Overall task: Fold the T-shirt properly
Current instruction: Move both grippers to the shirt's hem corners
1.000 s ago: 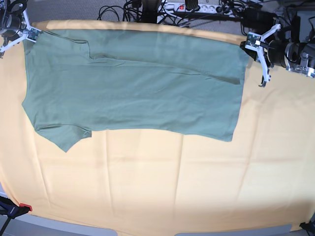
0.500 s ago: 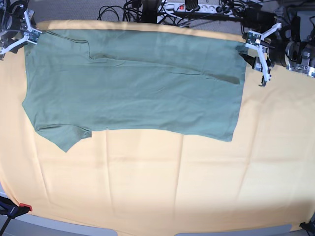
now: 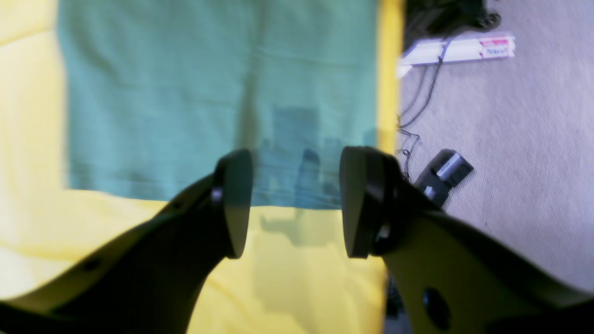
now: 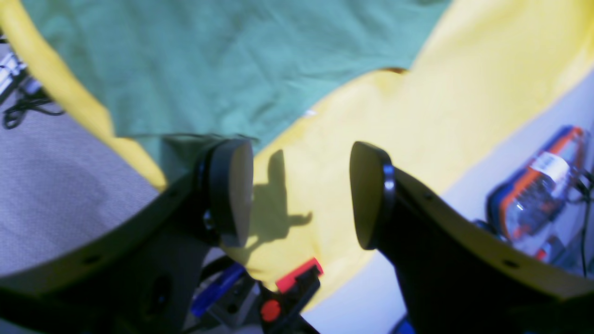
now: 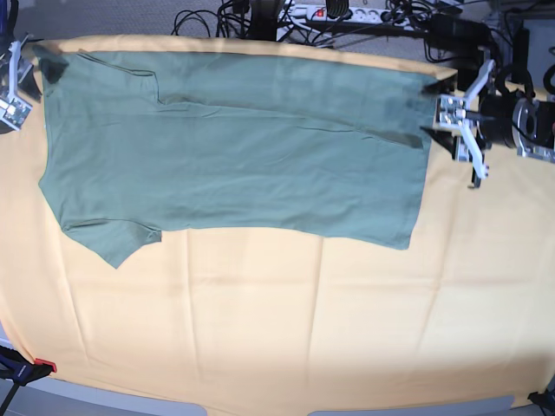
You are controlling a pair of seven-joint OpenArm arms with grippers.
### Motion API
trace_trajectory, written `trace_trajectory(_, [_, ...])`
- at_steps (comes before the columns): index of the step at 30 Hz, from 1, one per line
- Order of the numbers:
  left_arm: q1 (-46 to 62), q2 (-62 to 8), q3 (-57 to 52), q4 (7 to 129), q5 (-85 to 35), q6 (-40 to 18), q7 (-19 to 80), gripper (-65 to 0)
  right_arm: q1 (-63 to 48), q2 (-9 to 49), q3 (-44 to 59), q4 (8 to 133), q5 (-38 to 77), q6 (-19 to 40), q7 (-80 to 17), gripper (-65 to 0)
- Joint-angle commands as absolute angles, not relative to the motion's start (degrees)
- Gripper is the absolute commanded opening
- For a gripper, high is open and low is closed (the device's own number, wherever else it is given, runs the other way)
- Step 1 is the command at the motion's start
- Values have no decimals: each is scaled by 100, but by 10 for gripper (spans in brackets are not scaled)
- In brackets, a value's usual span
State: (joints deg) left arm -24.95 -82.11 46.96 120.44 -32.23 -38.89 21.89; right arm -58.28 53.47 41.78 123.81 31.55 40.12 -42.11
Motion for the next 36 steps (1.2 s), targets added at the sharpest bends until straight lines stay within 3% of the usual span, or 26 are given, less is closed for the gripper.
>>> trace_trajectory(1, [-2740,-8281,4637,11963,-3411,-3704,2106,-338,-5843,5428,4254,12440,3166,4000,-4189,-299])
trace_trajectory(9, [-3806,-7428,4633,10040,-4678,-2869,2220,-338,-5843,5398,4252,12440,3175,3876,-4182,-298])
trace_trajectory(13, [-4130,-6735,4626,8425,-5594,-3122,2324,-338,-5843,5400,4252,12440,3177,3785,-4163,-299])
trace_trajectory(19, [-4499,-5653,4626,5784,-7072,-3953,2757,-338,-5841,5398,4252,12440,3175,3570,-4160,-298])
trace_trajectory(23, [-4591,-5033,4626,4436,-7754,-4000,3079,-338,-5841,5398,4252,12440,3173,3531,-4056,-299])
trace_trajectory(31, [-4541,-4136,4626,3505,-8108,-4000,3614,-338,-5841,5398,4252,12440,3175,3479,-3905,-299])
trace_trajectory(36, [-4543,-3721,4626,3492,-8500,-4000,4659,-338,-5839,5398,4252,12440,3173,3444,-3857,-299])
